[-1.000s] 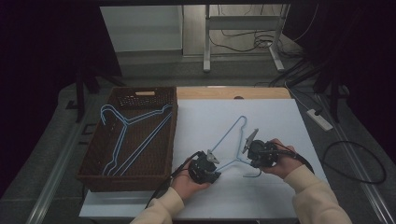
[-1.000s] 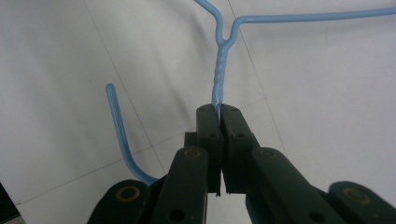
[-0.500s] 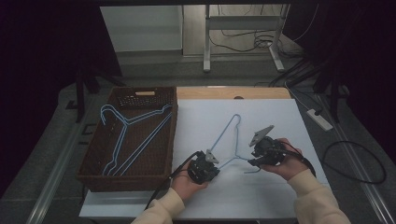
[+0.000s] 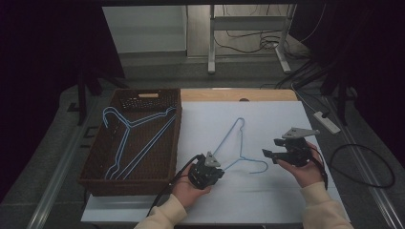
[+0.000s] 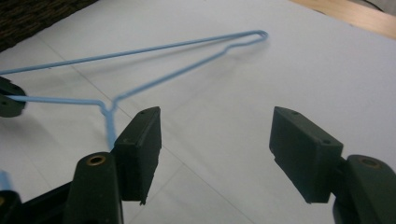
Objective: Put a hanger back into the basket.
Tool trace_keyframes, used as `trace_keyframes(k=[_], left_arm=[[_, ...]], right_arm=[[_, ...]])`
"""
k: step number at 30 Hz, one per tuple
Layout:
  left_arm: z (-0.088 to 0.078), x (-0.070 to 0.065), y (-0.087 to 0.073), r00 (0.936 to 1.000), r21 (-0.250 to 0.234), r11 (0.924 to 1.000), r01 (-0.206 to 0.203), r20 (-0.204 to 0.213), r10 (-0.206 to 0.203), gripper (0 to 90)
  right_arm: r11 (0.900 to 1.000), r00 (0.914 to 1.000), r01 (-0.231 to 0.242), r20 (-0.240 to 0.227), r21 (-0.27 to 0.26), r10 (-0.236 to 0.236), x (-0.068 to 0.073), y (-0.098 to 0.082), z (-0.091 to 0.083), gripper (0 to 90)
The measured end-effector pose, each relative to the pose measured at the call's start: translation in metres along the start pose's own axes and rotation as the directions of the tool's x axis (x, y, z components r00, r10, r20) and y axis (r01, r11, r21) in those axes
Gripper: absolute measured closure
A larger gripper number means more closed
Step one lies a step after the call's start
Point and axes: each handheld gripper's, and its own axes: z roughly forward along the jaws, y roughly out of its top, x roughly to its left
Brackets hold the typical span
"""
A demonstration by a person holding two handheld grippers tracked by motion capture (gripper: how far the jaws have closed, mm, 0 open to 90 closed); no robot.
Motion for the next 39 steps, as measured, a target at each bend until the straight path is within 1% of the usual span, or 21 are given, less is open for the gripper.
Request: trace_keyframes(k=[2, 4, 8, 12, 13, 14, 15, 16, 18, 19, 22, 24, 27, 34, 39], left_arm=[[-0.004, -0.001, 0.000, 1.0000, -0.012, 0.9999, 0.005, 0.002, -0.005, 86.3], [-0.010, -0.001, 0.000, 0.9999, -0.030, 0.9995, 0.012, 0.004, -0.012, 86.3], [-0.022, -0.001, 0.002, 0.9996, -0.074, 0.9969, 0.028, 0.012, -0.027, 86.4], [-0.036, -0.001, 0.003, 0.9994, -0.113, 0.9931, 0.033, 0.013, -0.032, 86.5], [-0.039, -0.001, 0.004, 0.9993, -0.123, 0.9918, 0.036, 0.016, -0.034, 86.6], [-0.039, -0.001, 0.004, 0.9993, -0.123, 0.9918, 0.036, 0.016, -0.034, 86.6], [-0.047, -0.001, 0.005, 0.9990, -0.140, 0.9893, 0.040, 0.023, -0.037, 86.6], [-0.049, -0.001, 0.005, 0.9989, -0.148, 0.9881, 0.043, 0.026, -0.039, 86.6], [-0.055, -0.001, 0.005, 0.9991, -0.159, 0.9866, 0.037, 0.026, -0.034, 86.7], [-0.055, -0.001, 0.005, 0.9991, -0.159, 0.9866, 0.037, 0.026, -0.034, 86.7], [-0.066, -0.001, 0.006, 0.9983, -0.187, 0.9813, 0.046, 0.042, -0.039, 86.7], [-0.072, -0.001, 0.007, 0.9984, -0.201, 0.9786, 0.046, 0.042, -0.038, 86.7], [-0.080, 0.000, 0.007, 0.9985, -0.216, 0.9756, 0.042, 0.043, -0.033, 86.7], [-0.106, 0.006, 0.009, 0.9987, -0.268, 0.9624, 0.044, 0.039, -0.035, 86.7], [-0.129, 0.014, 0.008, 0.9980, -0.318, 0.9462, 0.060, 0.038, -0.050, 86.7]], right_arm=[[1.000, 0.9998, -0.019, 0.005, -0.004, 0.019, -0.002, -0.006, -0.001, 34.8], [1.000, 0.9996, -0.028, -0.006, 0.011, 0.028, -0.004, -0.013, 0.000, 33.7], [0.999, 0.9991, -0.040, -0.012, 0.019, 0.041, -0.003, -0.024, 0.003, 33.3], [0.999, 0.9987, -0.047, -0.018, 0.019, 0.048, 0.001, -0.033, 0.004, 33.1], [0.999, 0.9987, -0.047, -0.019, 0.021, 0.047, 0.002, -0.035, 0.005, 33.0], [0.999, 0.9987, -0.046, -0.020, 0.021, 0.047, 0.002, -0.036, 0.005, 32.9], [0.999, 0.9987, -0.046, -0.022, 0.019, 0.046, 0.004, -0.037, 0.005, 32.9], [0.999, 0.9987, -0.046, -0.022, 0.014, 0.047, 0.004, -0.038, 0.004, 32.9], [0.999, 0.9985, -0.047, -0.026, 0.011, 0.047, 0.006, -0.040, 0.004, 32.9], [0.999, 0.9985, -0.047, -0.026, 0.011, 0.047, 0.006, -0.040, 0.004, 32.9], [0.999, 0.9988, -0.043, -0.024, 0.001, 0.043, 0.009, -0.041, 0.004, 32.9], [0.999, 0.9985, -0.047, -0.029, -0.003, 0.047, 0.010, -0.042, 0.005, 33.0], [0.999, 0.9987, -0.041, -0.031, -0.011, 0.041, 0.013, -0.042, 0.004, 33.0], [0.999, 0.9986, -0.038, -0.037, -0.025, 0.037, 0.019, -0.043, 0.004, 33.1], [0.999, 0.9988, -0.031, -0.039, -0.030, 0.029, 0.021, -0.043, 0.005, 32.7]])
